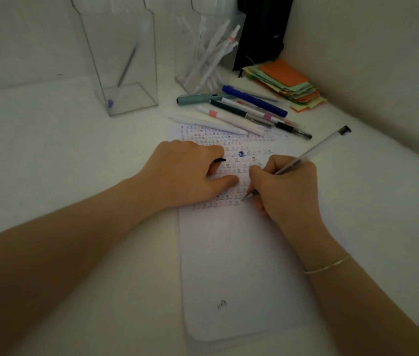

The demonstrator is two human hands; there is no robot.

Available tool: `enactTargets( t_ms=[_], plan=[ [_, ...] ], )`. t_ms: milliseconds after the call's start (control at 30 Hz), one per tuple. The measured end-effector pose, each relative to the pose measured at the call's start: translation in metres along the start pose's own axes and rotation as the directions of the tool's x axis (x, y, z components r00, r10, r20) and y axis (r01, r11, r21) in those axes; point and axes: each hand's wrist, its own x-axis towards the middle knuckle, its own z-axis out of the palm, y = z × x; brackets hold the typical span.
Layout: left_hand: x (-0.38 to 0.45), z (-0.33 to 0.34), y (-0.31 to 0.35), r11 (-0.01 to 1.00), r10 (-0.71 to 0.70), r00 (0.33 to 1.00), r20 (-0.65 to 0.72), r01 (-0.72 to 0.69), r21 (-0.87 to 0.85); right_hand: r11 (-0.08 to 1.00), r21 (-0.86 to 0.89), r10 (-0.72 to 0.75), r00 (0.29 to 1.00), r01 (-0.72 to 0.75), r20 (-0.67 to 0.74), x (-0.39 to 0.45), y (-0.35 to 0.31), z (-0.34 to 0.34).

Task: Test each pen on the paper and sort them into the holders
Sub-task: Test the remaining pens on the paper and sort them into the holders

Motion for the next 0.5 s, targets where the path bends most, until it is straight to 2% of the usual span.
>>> enactTargets(
  t_ms=[500],
  plan=[
    [0.0003,-0.0008,0.0001,1.000,0.000,1.000,0.008,0.000,-0.008,0.999,0.035,-0.011,0.999,0.010,0.038,-0.0016,0.0005,-0.0006]
  ],
)
